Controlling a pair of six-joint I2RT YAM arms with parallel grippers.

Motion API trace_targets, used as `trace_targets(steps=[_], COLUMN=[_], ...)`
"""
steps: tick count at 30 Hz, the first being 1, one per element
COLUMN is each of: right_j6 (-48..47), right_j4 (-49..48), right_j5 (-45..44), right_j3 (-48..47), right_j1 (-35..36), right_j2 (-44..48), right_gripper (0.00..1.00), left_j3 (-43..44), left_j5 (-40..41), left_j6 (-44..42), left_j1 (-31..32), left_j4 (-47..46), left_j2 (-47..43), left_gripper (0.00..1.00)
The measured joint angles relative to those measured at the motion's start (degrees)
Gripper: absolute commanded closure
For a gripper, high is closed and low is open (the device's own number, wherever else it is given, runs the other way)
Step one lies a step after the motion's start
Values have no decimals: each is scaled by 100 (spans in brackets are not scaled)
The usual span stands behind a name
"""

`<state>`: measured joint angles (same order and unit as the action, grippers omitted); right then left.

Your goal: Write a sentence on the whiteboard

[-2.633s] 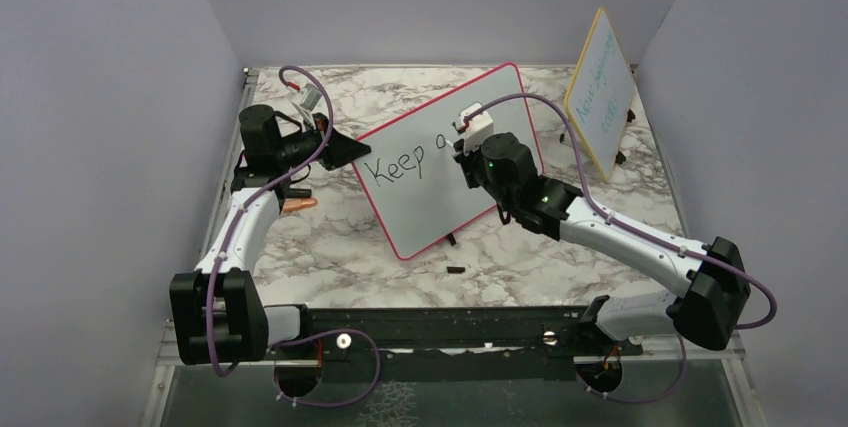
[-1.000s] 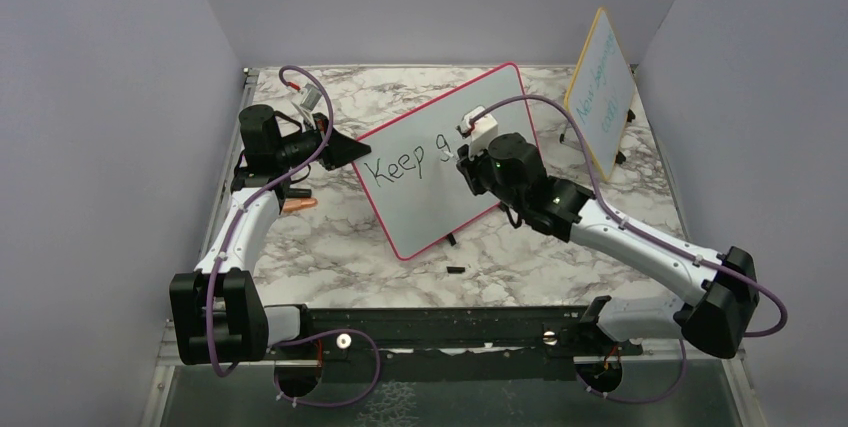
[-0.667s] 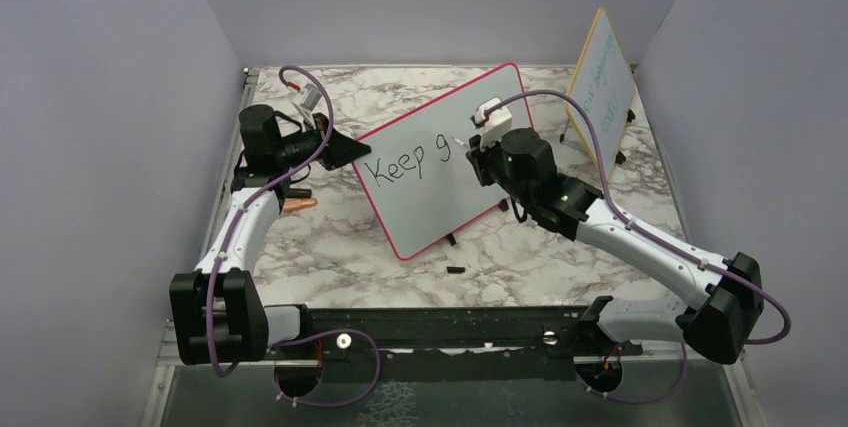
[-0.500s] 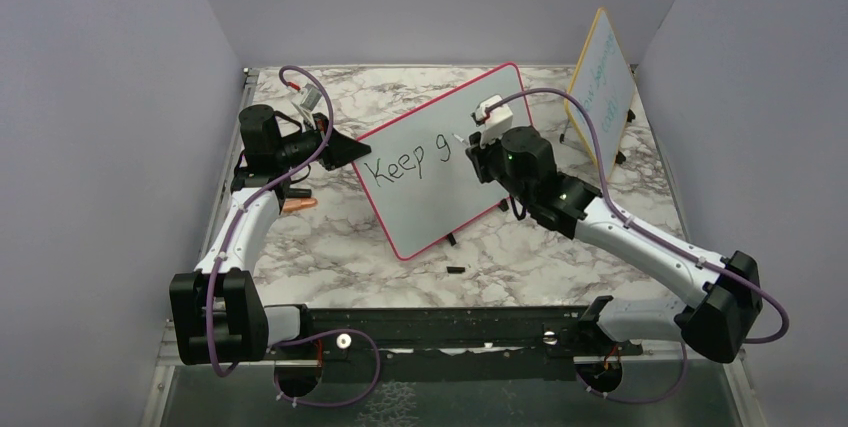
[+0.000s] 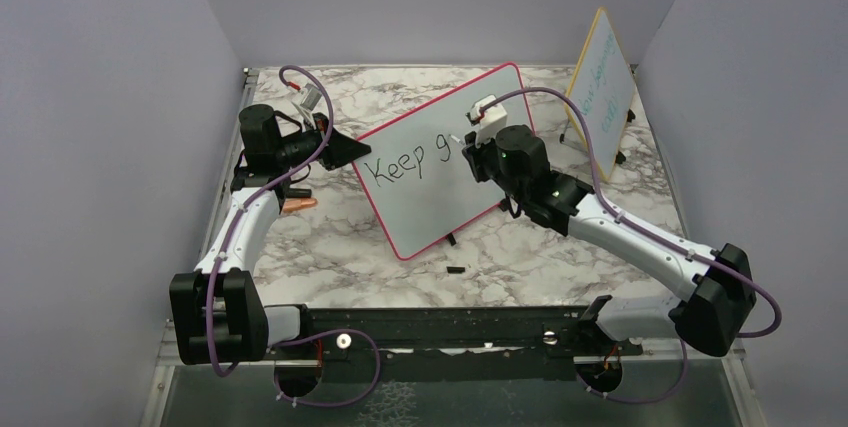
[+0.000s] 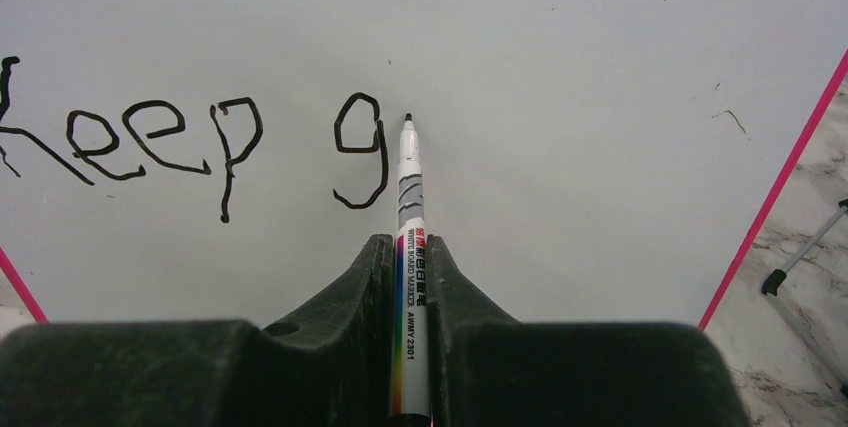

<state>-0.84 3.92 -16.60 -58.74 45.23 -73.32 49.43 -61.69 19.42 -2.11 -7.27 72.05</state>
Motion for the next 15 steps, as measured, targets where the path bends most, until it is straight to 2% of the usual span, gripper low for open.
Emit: trace_targets(steps=[15], right_j6=[0], right_j4=[-131], right_j5=[105], right_j3=[-2], right_j1=[-35], right_j2=[-57], right_gripper=[100], left_j3=[7], left_j5=[0], left_j6=[-7], left_j1=[0], left_j4=[13], left_j2=[0], left_gripper=[100])
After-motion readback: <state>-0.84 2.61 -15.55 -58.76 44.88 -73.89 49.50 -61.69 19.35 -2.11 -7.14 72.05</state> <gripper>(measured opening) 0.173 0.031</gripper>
